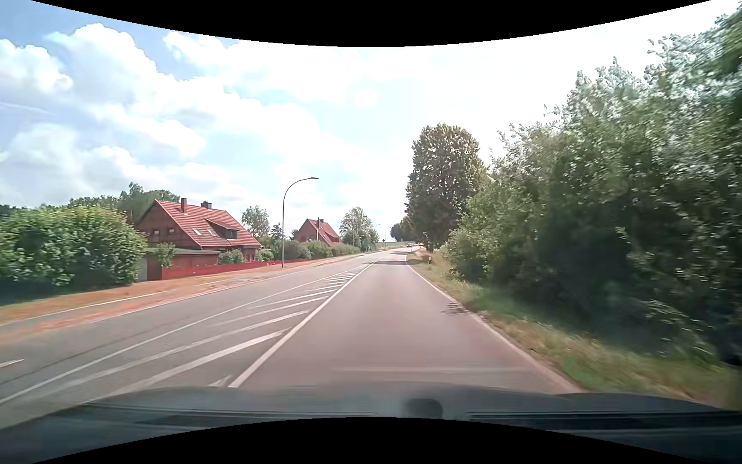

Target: Follow the waypoints while adhering to traffic rules and regulations

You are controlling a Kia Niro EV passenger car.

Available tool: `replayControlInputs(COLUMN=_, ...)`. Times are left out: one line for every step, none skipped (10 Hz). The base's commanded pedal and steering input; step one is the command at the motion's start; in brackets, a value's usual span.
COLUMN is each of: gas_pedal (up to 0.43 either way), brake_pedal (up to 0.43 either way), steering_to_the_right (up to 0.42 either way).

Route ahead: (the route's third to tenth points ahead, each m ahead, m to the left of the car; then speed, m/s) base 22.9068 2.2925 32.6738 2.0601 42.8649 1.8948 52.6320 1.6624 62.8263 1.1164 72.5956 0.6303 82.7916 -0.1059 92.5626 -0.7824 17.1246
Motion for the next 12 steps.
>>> replayControlInputs(gas_pedal=0.22, brake_pedal=0.0, steering_to_the_right=-0.001)
replayControlInputs(gas_pedal=0.22, brake_pedal=0.0, steering_to_the_right=-0.001)
replayControlInputs(gas_pedal=0.22, brake_pedal=0.0, steering_to_the_right=-0.001)
replayControlInputs(gas_pedal=0.22, brake_pedal=0.0, steering_to_the_right=-0.001)
replayControlInputs(gas_pedal=0.22, brake_pedal=0.0, steering_to_the_right=-0.001)
replayControlInputs(gas_pedal=0.22, brake_pedal=0.0, steering_to_the_right=-0.001)
replayControlInputs(gas_pedal=0.22, brake_pedal=0.0, steering_to_the_right=-0.001)
replayControlInputs(gas_pedal=0.22, brake_pedal=0.0, steering_to_the_right=-0.001)
replayControlInputs(gas_pedal=0.22, brake_pedal=0.0, steering_to_the_right=0.0)
replayControlInputs(gas_pedal=0.22, brake_pedal=0.0, steering_to_the_right=0.0)
replayControlInputs(gas_pedal=0.22, brake_pedal=0.0, steering_to_the_right=0.001)
replayControlInputs(gas_pedal=0.22, brake_pedal=0.0, steering_to_the_right=0.002)
